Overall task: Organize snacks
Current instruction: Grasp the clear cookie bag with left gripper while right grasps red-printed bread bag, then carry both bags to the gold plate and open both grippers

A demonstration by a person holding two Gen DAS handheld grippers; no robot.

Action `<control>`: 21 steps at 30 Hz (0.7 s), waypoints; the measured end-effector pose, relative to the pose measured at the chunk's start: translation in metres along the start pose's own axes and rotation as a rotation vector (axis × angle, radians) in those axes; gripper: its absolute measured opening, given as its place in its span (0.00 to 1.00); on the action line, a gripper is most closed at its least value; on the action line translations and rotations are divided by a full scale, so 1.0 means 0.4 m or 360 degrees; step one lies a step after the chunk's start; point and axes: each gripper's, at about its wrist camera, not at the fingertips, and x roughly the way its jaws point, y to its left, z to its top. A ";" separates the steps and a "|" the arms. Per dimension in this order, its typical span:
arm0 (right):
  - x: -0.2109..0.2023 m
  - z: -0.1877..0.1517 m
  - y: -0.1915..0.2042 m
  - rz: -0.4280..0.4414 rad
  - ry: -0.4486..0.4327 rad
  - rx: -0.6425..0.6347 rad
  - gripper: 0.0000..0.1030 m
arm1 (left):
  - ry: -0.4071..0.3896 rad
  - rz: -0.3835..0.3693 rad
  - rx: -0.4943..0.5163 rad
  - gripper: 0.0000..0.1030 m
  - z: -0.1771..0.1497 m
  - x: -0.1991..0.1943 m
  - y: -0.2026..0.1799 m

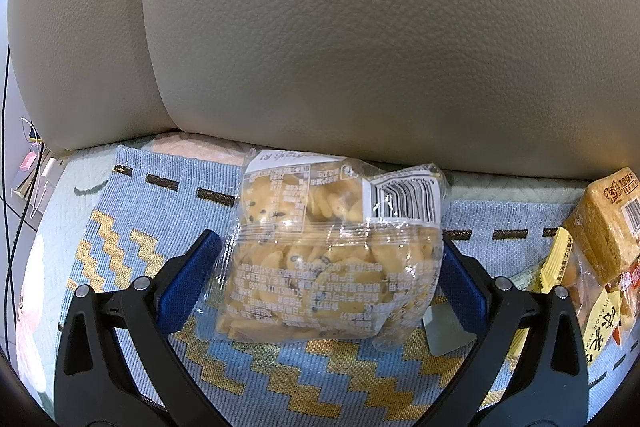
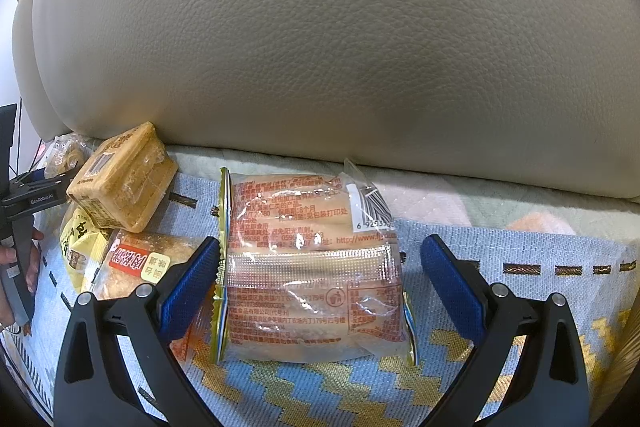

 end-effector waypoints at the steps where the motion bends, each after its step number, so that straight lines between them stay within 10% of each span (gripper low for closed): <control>1: 0.000 0.001 0.001 -0.0002 0.0004 -0.0002 0.95 | 0.0000 0.0000 0.0000 0.97 0.001 0.000 -0.001; 6: 0.014 0.020 0.034 -0.0138 0.0072 -0.0093 0.84 | -0.0007 -0.0002 -0.0011 0.97 0.003 0.000 0.002; 9: -0.001 0.025 0.028 -0.0113 0.0058 -0.0039 0.67 | -0.0105 -0.0020 -0.0048 0.76 -0.001 -0.029 0.016; 21: -0.190 0.081 -0.031 0.0016 -0.0151 0.0222 0.66 | -0.0190 0.0008 -0.0058 0.69 -0.008 -0.112 0.038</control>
